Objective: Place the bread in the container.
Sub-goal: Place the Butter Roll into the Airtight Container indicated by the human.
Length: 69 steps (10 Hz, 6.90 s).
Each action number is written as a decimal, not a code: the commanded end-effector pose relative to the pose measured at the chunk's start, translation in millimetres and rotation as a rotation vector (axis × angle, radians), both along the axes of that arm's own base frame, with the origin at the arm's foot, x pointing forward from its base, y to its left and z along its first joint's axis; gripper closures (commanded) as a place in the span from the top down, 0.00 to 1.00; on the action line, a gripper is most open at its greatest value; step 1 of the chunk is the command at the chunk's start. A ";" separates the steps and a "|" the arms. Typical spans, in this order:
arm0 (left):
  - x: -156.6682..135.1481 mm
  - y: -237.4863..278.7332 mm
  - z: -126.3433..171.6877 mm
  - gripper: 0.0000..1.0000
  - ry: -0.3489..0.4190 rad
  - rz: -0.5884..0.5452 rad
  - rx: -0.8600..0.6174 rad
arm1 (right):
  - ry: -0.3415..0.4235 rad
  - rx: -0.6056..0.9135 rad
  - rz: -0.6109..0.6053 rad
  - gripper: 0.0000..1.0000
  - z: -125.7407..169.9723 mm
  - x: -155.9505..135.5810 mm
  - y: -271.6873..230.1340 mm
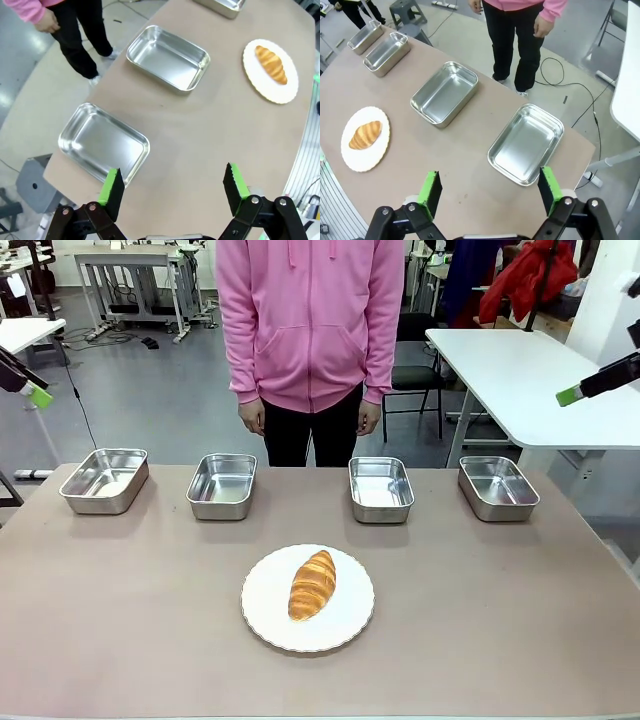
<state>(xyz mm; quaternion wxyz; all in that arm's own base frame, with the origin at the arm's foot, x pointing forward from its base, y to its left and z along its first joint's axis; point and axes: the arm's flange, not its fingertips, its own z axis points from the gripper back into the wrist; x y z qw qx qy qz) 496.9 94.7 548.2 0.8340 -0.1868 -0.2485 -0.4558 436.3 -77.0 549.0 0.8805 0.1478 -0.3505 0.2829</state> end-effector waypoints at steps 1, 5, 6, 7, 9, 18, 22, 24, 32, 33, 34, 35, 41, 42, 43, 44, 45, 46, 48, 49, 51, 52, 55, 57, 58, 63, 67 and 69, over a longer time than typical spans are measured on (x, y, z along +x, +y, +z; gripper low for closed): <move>-12.6 13.2 13.5 1.00 -0.054 0.044 -0.028 | -0.028 0.041 -0.011 1.00 11.3 3.4 -11.6; -32.0 54.8 53.8 1.00 -0.116 0.070 -0.189 | -0.076 0.107 -0.022 1.00 37.6 8.2 -34.6; -32.4 63.8 57.3 1.00 -0.117 0.078 -0.213 | -0.076 0.093 -0.042 1.00 37.5 7.7 -37.7; -33.7 70.2 62.5 1.00 -0.126 0.099 -0.227 | -0.081 0.101 -0.049 1.00 37.8 7.1 -41.3; -35.2 76.8 67.1 1.00 -0.122 0.121 -0.243 | -0.073 0.106 -0.059 1.00 37.6 6.7 -45.3; -36.0 73.5 63.4 1.00 -0.094 0.115 -0.263 | -0.048 0.087 -0.087 1.00 37.2 2.8 -43.6; -36.0 73.5 63.4 1.00 -0.094 0.115 -0.263 | -0.048 0.087 -0.087 1.00 37.2 2.8 -43.6; -36.0 73.5 63.4 1.00 -0.094 0.115 -0.263 | -0.048 0.087 -0.087 1.00 37.2 2.8 -43.6; -36.0 73.5 63.4 1.00 -0.094 0.115 -0.263 | -0.048 0.087 -0.087 1.00 37.2 2.8 -43.6; -36.0 73.5 63.4 1.00 -0.094 0.115 -0.263 | -0.048 0.087 -0.087 1.00 37.2 2.8 -43.6; -36.0 73.5 63.4 1.00 -0.094 0.115 -0.263 | -0.048 0.087 -0.087 1.00 37.2 2.8 -43.6; -36.0 73.5 63.4 1.00 -0.094 0.115 -0.263 | -0.048 0.087 -0.087 1.00 37.2 2.8 -43.6; -36.0 73.5 63.4 1.00 -0.094 0.115 -0.263 | -0.048 0.087 -0.087 1.00 37.2 2.8 -43.6; -36.0 73.5 63.4 1.00 -0.094 0.115 -0.263 | -0.048 0.087 -0.087 1.00 37.2 2.8 -43.6; -36.0 73.5 63.4 1.00 -0.094 0.115 -0.263 | -0.048 0.087 -0.087 1.00 37.2 2.8 -43.6; -36.0 73.5 63.4 1.00 -0.094 0.115 -0.263 | -0.048 0.087 -0.087 1.00 37.2 2.8 -43.6; -36.0 73.5 63.4 1.00 -0.094 0.115 -0.263 | -0.048 0.087 -0.087 1.00 37.2 2.8 -43.6; -36.0 73.5 63.4 1.00 -0.094 0.115 -0.263 | -0.048 0.087 -0.087 1.00 37.2 2.8 -43.6; -36.0 73.5 63.4 1.00 -0.094 0.115 -0.263 | -0.048 0.087 -0.087 1.00 37.2 2.8 -43.6; -36.0 73.5 63.4 1.00 -0.094 0.115 -0.263 | -0.048 0.087 -0.087 1.00 37.2 2.8 -43.6; -36.0 73.5 63.4 1.00 -0.094 0.115 -0.263 | -0.048 0.087 -0.087 1.00 37.2 2.8 -43.6; -36.0 73.5 63.4 1.00 -0.094 0.115 -0.263 | -0.048 0.087 -0.087 1.00 37.2 2.8 -43.6; -36.0 73.5 63.4 1.00 -0.094 0.115 -0.263 | -0.048 0.087 -0.087 1.00 37.2 2.8 -43.6; -36.0 73.5 63.4 1.00 -0.094 0.115 -0.263 | -0.048 0.087 -0.087 1.00 37.2 2.8 -43.6; -36.0 73.5 63.4 1.00 -0.094 0.115 -0.263 | -0.048 0.087 -0.087 1.00 37.2 2.8 -43.6; -36.0 73.5 63.4 1.00 -0.094 0.115 -0.263 | -0.048 0.087 -0.087 1.00 37.2 2.8 -43.6; -36.0 73.5 63.4 1.00 -0.094 0.115 -0.263 | -0.048 0.087 -0.087 1.00 37.2 2.8 -43.6; -36.0 73.5 63.4 1.00 -0.094 0.115 -0.263 | -0.051 0.037 -0.120 1.00 45.9 1.0 -23.1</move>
